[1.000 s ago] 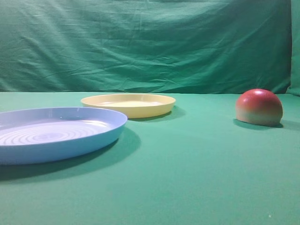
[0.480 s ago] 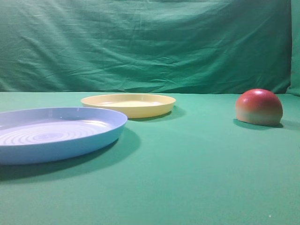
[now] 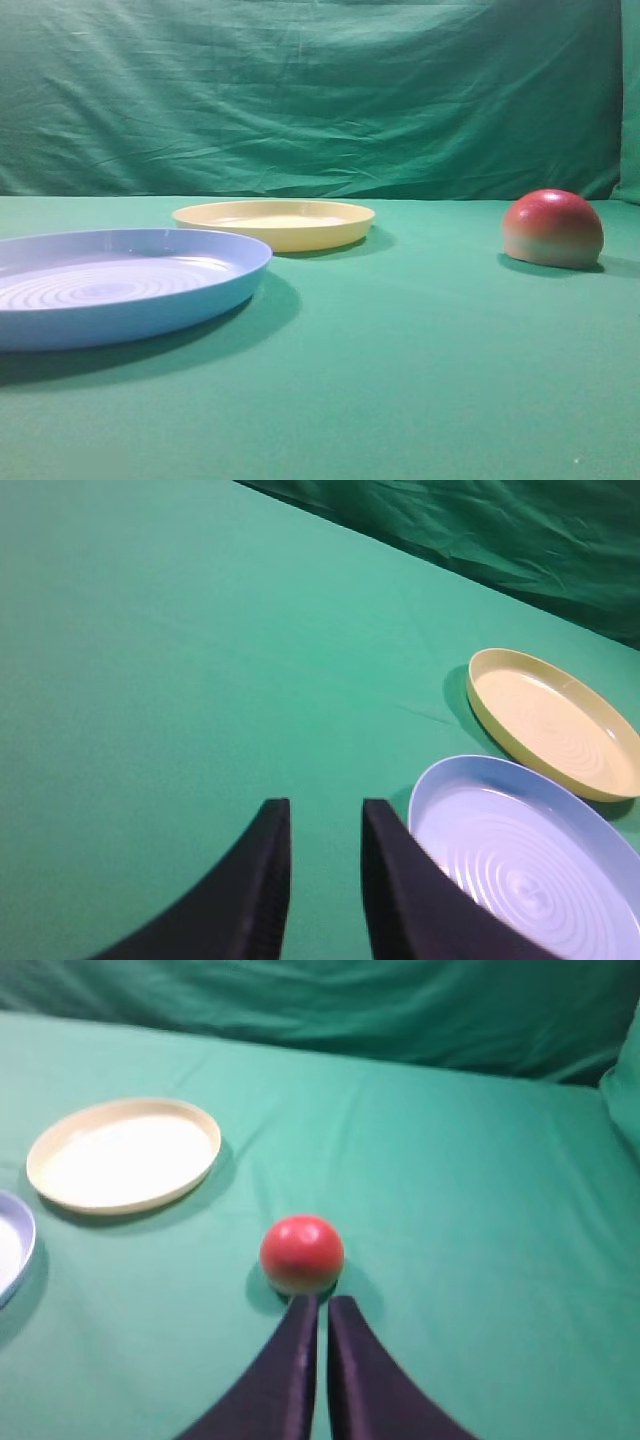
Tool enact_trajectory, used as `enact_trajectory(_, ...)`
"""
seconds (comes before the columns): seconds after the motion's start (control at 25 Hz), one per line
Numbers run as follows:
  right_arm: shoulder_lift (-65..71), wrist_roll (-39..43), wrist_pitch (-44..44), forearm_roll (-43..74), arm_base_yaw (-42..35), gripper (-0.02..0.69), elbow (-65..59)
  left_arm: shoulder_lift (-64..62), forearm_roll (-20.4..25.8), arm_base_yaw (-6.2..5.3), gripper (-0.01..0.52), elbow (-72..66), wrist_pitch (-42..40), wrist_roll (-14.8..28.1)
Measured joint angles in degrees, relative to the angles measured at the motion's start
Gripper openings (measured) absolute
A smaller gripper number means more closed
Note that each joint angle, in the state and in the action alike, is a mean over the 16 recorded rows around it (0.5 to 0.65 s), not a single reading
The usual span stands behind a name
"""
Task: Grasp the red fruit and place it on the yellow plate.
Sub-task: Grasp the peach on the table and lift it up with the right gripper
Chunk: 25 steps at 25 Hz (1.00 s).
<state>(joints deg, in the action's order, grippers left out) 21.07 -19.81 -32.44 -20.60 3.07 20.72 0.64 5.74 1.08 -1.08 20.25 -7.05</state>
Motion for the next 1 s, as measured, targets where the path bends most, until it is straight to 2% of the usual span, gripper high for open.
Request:
enact_trajectory(0.56,24.26,-4.90,-5.61,1.37,2.89,0.000,10.47,0.00,0.00,0.00,0.157,0.00,0.00,0.00)
enact_trajectory(1.0,48.37,8.33,-7.96,16.79,13.65,0.010,26.42,0.00,0.00,0.00,0.157,0.00,0.00,0.00)
